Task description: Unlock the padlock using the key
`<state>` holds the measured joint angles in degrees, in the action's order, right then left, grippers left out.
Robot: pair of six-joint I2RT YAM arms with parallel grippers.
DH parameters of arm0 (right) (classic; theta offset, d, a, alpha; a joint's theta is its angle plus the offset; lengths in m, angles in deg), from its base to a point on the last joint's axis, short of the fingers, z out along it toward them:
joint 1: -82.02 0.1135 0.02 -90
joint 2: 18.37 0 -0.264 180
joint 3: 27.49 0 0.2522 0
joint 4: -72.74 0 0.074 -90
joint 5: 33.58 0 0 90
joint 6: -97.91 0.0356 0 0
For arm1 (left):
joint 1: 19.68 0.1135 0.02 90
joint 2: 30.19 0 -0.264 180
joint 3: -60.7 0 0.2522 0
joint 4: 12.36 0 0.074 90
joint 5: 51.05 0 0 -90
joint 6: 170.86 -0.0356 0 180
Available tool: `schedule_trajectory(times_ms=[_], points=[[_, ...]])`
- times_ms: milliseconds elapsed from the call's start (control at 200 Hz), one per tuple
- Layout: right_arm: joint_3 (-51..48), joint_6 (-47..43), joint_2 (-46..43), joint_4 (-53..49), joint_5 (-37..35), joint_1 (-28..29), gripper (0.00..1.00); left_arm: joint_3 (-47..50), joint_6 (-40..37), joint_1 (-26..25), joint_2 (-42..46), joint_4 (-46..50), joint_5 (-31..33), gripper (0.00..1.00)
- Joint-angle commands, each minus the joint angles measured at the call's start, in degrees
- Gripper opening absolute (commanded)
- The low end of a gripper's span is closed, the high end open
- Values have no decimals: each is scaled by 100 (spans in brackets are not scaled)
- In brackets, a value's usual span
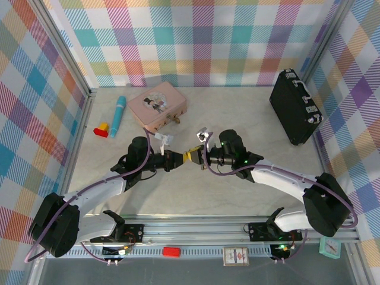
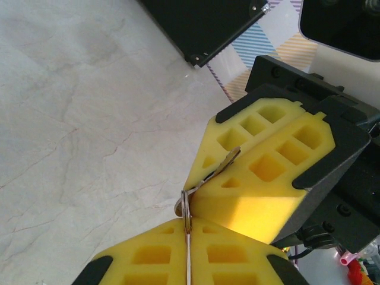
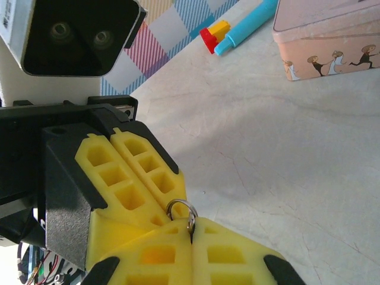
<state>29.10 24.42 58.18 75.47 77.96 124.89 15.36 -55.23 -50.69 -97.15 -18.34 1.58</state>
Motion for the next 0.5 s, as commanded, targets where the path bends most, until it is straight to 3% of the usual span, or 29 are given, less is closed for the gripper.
schedule_trajectory(times_ms=[0,220,495], points=[[-25,133,-11,521,207,17,0,46,202,-68,-10,-370,83,6],[-37,304,8,639,175,11,0,142,436,-81,-30,-648,288,0],[-219,884,-48,1121,201,-192,14,321,993,-168,-203,-1320,697,0]])
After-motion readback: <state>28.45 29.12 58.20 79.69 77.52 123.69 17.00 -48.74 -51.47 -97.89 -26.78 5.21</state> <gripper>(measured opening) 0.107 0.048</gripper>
